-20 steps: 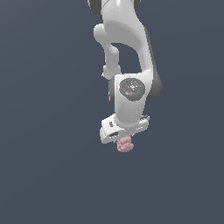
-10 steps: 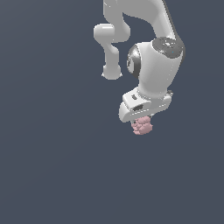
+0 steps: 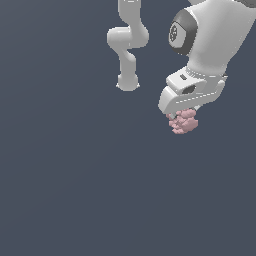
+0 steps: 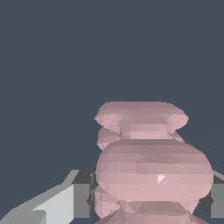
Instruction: Pick up the object and move it to a goal position.
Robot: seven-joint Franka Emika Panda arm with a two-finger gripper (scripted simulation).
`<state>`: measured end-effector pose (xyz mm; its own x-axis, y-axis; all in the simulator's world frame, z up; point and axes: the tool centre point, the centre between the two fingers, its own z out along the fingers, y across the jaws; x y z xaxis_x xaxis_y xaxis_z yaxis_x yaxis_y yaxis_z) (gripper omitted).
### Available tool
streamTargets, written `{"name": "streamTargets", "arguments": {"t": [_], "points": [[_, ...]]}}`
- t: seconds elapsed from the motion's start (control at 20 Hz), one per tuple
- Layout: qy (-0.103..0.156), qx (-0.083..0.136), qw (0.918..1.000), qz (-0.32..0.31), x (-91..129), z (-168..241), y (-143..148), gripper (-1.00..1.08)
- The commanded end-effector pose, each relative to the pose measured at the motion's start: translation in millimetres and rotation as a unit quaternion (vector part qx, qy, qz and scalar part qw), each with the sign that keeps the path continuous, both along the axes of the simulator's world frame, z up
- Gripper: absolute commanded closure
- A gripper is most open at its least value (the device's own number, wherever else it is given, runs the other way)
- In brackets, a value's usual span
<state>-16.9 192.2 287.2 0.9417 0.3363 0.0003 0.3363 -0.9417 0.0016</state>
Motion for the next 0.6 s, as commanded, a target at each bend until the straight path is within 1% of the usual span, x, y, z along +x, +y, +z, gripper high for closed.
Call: {"name": "streamTargets", "arguments": {"t": [0.0,0.25,0.55], "points": [[0.0,0.0,1.0,-0.001,-8,14,12,1.08],[0.0,0.001,1.0,-0.001,-14,28,25,1.08],[0.0,0.001,1.0,-0.001,-11,25,23,1.08]]}}
